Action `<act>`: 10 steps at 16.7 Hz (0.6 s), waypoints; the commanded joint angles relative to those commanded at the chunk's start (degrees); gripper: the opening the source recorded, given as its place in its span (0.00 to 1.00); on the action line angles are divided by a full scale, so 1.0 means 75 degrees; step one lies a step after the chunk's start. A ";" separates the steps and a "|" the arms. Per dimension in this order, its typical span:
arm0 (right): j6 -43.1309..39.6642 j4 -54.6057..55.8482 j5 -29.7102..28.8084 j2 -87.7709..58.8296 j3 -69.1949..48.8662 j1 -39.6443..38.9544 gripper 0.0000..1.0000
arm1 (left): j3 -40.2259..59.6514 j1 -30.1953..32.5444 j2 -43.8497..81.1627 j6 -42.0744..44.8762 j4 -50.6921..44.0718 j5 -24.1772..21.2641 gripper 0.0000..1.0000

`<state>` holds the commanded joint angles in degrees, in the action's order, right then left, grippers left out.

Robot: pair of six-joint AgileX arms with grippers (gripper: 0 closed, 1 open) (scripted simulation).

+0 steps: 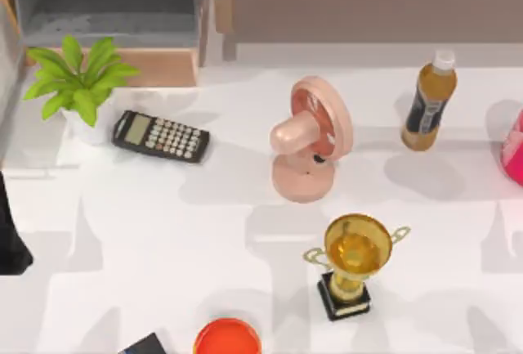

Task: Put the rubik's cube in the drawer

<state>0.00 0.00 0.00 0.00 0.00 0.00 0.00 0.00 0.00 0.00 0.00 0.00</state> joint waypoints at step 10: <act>0.0000 0.0000 0.0000 0.0000 0.0000 0.0000 1.00 | 0.2176 0.1090 0.2825 0.0020 0.1036 0.1029 1.00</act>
<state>0.00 0.00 0.00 0.00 0.00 0.00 16.32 8.17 21.19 0.15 7.77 7.72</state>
